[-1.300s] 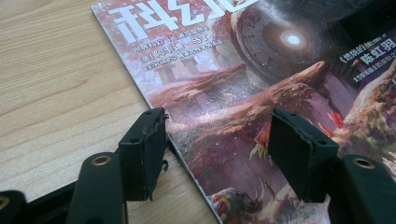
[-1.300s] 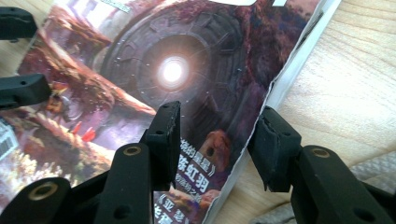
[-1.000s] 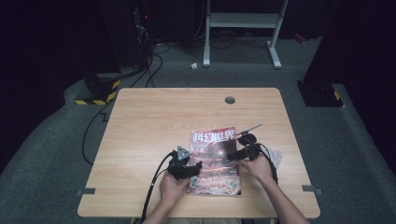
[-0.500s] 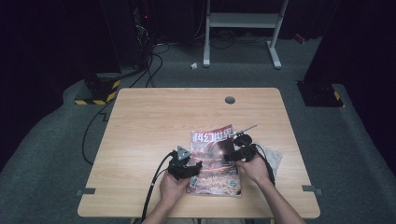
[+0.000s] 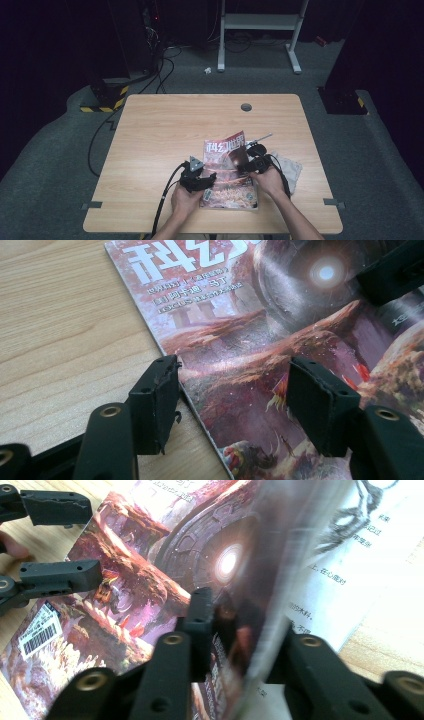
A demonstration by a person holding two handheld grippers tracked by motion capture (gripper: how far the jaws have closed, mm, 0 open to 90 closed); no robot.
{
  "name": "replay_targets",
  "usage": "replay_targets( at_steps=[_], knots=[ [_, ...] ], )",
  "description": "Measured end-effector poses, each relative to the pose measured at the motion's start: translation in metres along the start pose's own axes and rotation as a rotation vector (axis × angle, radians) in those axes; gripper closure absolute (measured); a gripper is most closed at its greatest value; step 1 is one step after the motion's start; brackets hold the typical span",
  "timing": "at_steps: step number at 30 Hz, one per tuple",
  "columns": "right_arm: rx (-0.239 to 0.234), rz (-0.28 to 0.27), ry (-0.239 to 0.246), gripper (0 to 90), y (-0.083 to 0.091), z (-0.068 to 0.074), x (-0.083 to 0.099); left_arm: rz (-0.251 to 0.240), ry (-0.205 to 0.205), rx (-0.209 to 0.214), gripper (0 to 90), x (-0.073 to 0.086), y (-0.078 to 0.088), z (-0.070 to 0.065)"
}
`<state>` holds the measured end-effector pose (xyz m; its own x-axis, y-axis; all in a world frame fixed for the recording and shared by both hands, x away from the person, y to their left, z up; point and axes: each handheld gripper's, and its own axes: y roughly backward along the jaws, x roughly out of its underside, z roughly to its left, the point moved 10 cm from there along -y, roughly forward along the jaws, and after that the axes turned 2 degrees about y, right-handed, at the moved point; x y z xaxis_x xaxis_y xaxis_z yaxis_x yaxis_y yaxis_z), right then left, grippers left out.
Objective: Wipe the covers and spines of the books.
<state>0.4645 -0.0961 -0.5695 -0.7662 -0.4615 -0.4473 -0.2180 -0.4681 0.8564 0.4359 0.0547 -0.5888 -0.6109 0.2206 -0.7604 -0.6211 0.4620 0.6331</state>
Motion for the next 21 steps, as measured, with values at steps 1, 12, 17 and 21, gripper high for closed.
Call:
replay_targets(
  at_steps=[1, 12, 17, 21],
  knots=[
    [-0.005, -0.005, 0.003, 78.3, 0.0, 0.0, 0.0, 0.001, -0.002, 0.007, 36.1, 0.0, 0.0, -0.001],
    [-0.07, -0.071, 0.027, 87.1, 0.012, 0.008, -0.005, 0.072, 0.008, 0.065, 21.6, 0.001, 0.004, 0.0],
    [-0.082, -0.092, 0.034, 87.3, 0.021, 0.014, -0.009, 0.081, 0.036, 0.111, 18.9, 0.001, 0.006, 0.0],
    [-0.096, -0.112, 0.048, 87.5, 0.031, 0.02, -0.015, 0.094, 0.04, 0.129, 16.0, 0.003, 0.008, -0.001]
  ],
)
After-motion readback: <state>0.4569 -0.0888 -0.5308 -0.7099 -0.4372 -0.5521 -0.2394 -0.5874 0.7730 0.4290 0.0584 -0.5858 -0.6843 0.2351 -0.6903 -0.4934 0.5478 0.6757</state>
